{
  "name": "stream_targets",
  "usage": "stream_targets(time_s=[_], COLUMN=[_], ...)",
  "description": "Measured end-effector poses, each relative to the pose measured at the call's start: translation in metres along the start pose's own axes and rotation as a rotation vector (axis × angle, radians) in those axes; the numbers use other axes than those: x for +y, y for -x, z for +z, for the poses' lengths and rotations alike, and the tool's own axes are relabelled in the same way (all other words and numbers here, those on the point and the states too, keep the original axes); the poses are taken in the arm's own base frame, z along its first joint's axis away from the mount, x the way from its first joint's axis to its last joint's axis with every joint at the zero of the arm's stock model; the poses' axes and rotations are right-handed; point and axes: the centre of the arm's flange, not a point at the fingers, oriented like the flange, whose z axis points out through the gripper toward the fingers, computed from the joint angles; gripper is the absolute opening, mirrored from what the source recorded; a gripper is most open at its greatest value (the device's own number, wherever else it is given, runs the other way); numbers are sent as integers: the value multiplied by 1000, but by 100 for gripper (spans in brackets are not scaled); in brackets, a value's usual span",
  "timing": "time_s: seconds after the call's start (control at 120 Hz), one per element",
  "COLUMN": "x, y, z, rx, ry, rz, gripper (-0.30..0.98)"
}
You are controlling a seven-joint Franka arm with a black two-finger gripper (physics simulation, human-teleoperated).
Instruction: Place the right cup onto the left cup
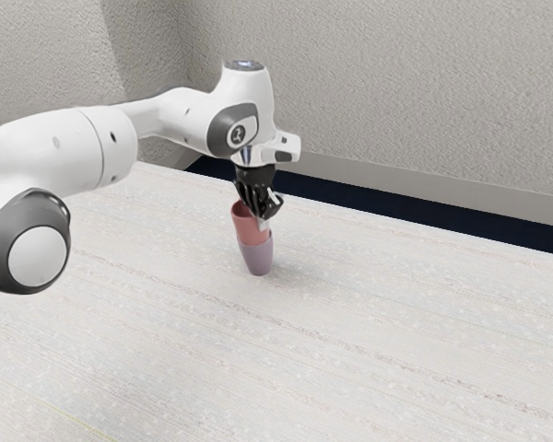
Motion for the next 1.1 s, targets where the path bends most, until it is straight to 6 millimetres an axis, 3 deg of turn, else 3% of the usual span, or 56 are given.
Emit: stream_targets(time_s=[0.283,0.6,0.725,0.825,0.9,1.0,1.1], x=[0,2,4,13,20,26,22], y=[-1,1,6,25,49,83,137], z=[-1,-20,-56,-94,-127,-185,-215], rx=[16,40,77,96,108,131,97], ry=[9,4,-11,-24,-39,-62,-79], rz=[4,9,9,11,6,-21,-80], gripper=[47,64,66,67,67,68,68])
